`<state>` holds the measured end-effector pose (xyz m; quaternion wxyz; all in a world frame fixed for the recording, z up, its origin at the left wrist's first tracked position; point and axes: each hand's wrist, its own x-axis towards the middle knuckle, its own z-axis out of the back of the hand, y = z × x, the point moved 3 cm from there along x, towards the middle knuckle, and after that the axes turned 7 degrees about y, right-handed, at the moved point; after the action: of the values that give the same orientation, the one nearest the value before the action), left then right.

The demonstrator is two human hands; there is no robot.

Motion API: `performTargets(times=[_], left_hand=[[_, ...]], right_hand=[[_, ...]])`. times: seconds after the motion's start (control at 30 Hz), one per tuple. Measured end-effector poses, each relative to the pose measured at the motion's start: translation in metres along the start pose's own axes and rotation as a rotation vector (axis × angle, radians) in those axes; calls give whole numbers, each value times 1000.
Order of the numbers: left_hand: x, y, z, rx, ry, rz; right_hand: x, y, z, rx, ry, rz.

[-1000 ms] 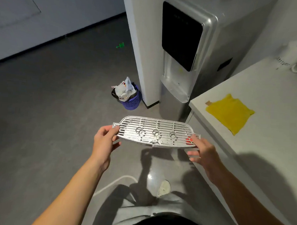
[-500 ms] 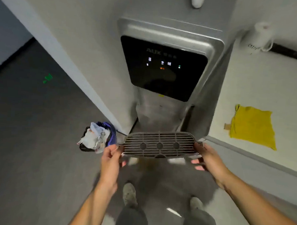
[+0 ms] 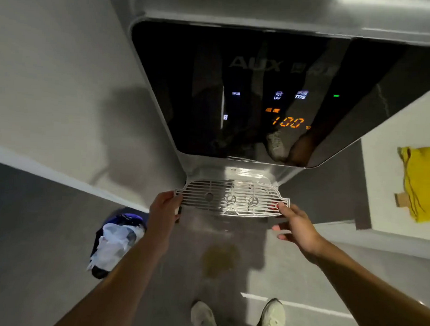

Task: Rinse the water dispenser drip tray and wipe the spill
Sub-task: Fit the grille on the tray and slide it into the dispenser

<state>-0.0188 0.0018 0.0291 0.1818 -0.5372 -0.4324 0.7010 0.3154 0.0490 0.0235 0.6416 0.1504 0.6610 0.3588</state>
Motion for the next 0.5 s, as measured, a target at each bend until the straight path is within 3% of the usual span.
performTargets(times=[0.2,0.5], left_hand=[[62,12,-18,83,42,26],[73,7,-28,53,48,-8]], right_hand=[[50,-10,-6,54,-87,4],[66,1,-5,11,-162,49]])
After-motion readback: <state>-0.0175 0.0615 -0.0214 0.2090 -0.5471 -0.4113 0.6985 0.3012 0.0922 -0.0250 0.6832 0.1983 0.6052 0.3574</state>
